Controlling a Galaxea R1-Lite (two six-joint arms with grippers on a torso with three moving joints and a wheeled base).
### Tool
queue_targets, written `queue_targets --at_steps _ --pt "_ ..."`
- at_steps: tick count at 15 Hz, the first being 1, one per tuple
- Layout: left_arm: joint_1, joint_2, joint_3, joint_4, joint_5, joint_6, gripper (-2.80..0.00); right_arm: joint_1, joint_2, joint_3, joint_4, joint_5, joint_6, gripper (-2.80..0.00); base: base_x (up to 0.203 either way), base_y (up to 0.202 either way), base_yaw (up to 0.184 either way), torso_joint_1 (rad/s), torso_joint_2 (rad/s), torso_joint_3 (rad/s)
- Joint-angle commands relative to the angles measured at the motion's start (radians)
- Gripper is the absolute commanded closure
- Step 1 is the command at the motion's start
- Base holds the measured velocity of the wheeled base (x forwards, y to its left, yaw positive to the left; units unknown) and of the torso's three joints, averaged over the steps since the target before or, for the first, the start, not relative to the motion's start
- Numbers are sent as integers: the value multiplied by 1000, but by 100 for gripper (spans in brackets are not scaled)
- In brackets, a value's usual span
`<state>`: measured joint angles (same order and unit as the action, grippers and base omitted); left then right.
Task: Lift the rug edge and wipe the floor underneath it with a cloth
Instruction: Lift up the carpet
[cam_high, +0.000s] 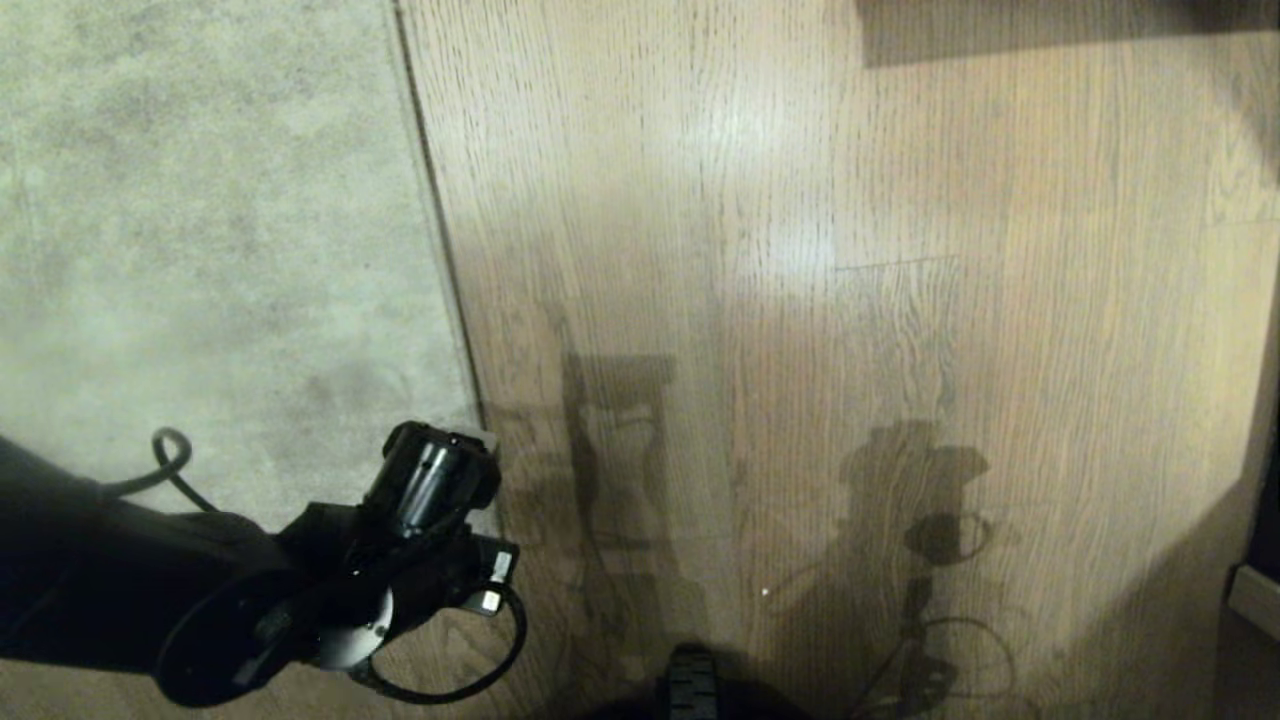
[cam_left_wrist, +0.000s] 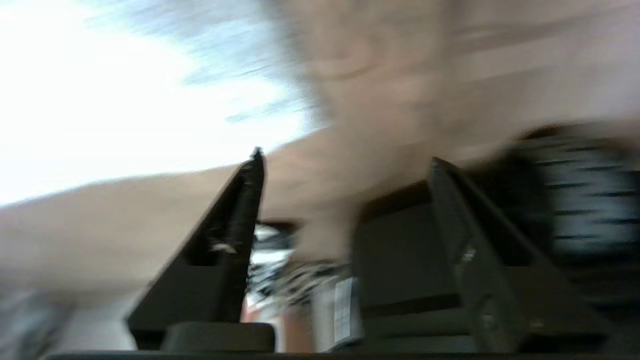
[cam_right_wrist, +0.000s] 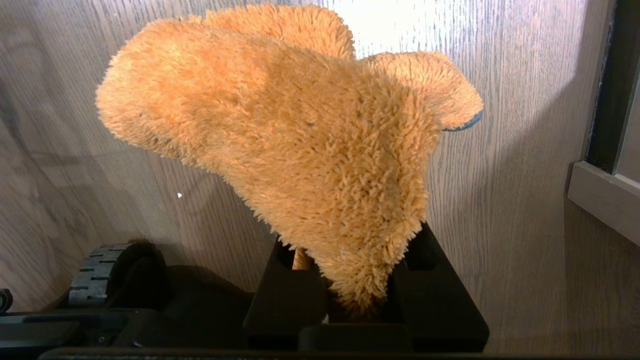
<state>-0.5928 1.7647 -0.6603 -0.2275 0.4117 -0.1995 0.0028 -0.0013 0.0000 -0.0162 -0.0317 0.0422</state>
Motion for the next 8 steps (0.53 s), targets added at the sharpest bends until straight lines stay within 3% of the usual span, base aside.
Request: queue_targets --at_steps 1,8 --pt "23 35 -34 26 71 15 -280 0 1 0 -1 -1 1 0 0 0 0 0 0 0" --pt "50 175 -110 28 234 31 -280 0 1 0 -1 -1 1 0 0 0 0 0 0 0"
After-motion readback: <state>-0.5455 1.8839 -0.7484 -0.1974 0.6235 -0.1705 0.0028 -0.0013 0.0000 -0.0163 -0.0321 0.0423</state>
